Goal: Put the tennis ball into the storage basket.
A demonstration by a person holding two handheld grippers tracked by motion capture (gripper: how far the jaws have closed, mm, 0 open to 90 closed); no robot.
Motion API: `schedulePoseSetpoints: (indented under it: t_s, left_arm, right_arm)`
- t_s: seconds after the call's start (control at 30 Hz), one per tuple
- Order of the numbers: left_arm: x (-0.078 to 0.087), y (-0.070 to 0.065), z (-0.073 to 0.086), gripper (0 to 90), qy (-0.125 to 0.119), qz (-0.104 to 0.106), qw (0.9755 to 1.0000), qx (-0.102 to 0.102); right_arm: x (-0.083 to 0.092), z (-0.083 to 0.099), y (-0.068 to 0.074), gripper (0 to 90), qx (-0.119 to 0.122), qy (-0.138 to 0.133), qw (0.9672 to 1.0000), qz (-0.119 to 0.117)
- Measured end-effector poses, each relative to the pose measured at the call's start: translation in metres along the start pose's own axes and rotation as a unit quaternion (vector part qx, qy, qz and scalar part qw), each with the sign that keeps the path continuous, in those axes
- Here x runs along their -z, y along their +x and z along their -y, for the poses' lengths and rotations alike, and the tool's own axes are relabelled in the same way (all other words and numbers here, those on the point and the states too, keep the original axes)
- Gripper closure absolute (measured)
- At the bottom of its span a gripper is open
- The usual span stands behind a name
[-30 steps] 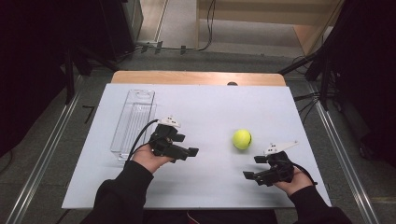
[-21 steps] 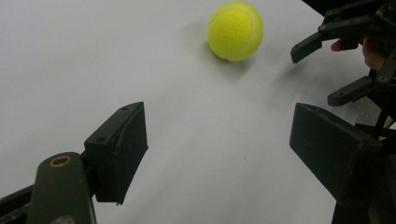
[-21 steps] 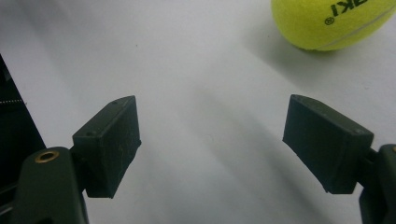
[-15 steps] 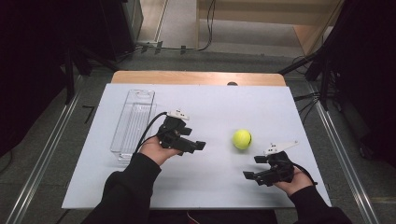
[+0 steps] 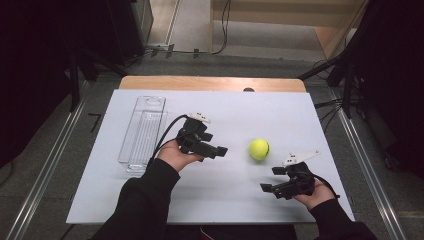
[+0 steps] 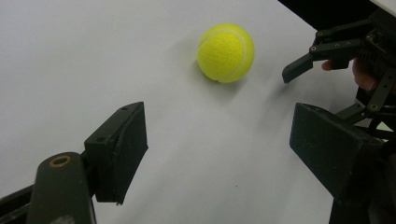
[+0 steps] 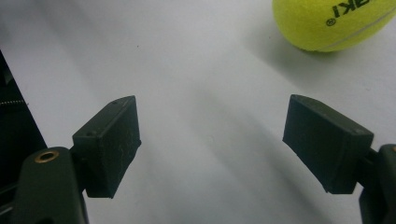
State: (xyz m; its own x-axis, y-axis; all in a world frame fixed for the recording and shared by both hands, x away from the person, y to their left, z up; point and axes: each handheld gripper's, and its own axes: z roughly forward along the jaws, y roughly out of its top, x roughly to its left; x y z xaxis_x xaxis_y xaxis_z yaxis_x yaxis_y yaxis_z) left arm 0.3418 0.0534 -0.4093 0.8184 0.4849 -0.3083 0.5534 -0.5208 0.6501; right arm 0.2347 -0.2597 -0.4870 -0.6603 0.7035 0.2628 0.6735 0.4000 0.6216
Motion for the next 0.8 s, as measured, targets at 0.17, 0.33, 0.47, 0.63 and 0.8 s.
schedulePoseSetpoints:
  t_s: [0.17,0.33,0.47,0.63,0.8]
  left_arm:
    - [-0.006,-0.002,-0.009,19.9,0.006,-0.003,0.9999,-0.011]
    - [-0.011,-0.003,-0.013,19.8,0.009,-0.004,0.9998,-0.017]
    - [-0.016,-0.001,-0.018,19.9,0.009,-0.003,0.9998,-0.018]
    - [-0.022,0.0,-0.024,19.9,0.008,0.005,0.9996,-0.026]
    - [-0.028,0.0,-0.028,19.9,0.009,0.007,0.9996,-0.027]
  right_arm:
    - [0.0,0.0,0.0,16.9,0.002,-0.001,1.0,-0.002]
    - [0.0,0.0,0.0,16.8,0.001,-0.001,1.0,-0.002]
    - [0.0,0.0,0.001,16.8,0.002,-0.001,1.0,-0.003]
    - [-0.001,-0.001,0.002,16.9,0.003,-0.001,1.0,-0.006]
    - [-0.001,-0.001,0.001,16.9,0.003,-0.003,1.0,-0.004]
